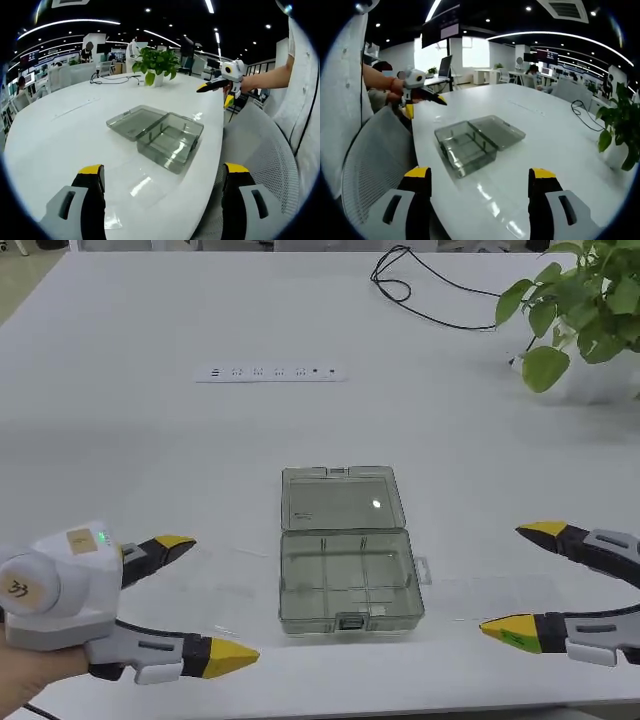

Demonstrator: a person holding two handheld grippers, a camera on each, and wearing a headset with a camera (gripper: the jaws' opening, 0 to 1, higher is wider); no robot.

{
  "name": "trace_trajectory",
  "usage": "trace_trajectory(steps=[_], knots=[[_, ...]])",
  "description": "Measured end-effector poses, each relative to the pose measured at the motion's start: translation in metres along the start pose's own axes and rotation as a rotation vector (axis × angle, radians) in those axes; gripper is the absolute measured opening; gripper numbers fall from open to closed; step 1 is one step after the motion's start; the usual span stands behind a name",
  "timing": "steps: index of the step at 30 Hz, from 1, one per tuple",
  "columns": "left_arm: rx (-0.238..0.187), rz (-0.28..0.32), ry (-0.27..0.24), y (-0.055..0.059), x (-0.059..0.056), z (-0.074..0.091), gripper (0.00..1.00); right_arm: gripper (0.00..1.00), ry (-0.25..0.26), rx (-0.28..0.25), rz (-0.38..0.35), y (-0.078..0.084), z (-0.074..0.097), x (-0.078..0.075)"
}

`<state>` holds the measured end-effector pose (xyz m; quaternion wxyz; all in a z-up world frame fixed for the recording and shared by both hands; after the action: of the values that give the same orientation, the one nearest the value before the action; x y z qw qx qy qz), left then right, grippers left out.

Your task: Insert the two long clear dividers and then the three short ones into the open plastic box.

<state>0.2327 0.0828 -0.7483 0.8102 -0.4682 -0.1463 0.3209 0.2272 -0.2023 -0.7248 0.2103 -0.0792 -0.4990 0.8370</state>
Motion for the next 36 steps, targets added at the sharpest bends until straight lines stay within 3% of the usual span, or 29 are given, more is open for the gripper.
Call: trace_trajectory(steps=[13, 16, 22, 30, 31, 36], knots=[[0.07, 0.055, -0.093, 0.01, 0.032, 0.003, 0.9, 0.79, 0.002, -0.013, -0.007, -0.002, -0.003, -0.001], [0.118, 0.096, -0.126, 0.017, 0.042, 0.004, 0.87, 0.79, 0.005, -0.015, -0.011, -0.002, -0.003, -0.001], [0.159, 0.132, -0.157, 0.026, 0.055, 0.003, 0.81, 0.79, 0.011, -0.02, -0.018, -0.001, -0.002, -0.002], [0.218, 0.153, -0.193, 0.037, 0.067, 0.001, 0.73, 0.78, 0.019, -0.028, -0.023, -0.002, -0.001, -0.003], [0.243, 0.155, -0.209, 0.041, 0.07, 0.001, 0.7, 0.78, 0.02, -0.03, -0.026, -0.002, -0.002, -0.003], [0.29, 0.167, -0.243, 0.051, 0.077, 0.0, 0.65, 0.78, 0.02, -0.032, -0.031, -0.001, -0.003, -0.003]])
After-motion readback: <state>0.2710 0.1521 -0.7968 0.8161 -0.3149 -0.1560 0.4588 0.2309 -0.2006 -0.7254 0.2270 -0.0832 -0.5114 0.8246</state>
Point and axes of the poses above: the centre of the closed fingertips' face, and the gripper's own axes: z roughly backward along the fingers, x roughly to its left, y roughly out of its underside, the point moved 2 cm from there along z, roughly backward along the fingers, and after that the axes turned 9 degrees about -y, right-handed, at the moved point
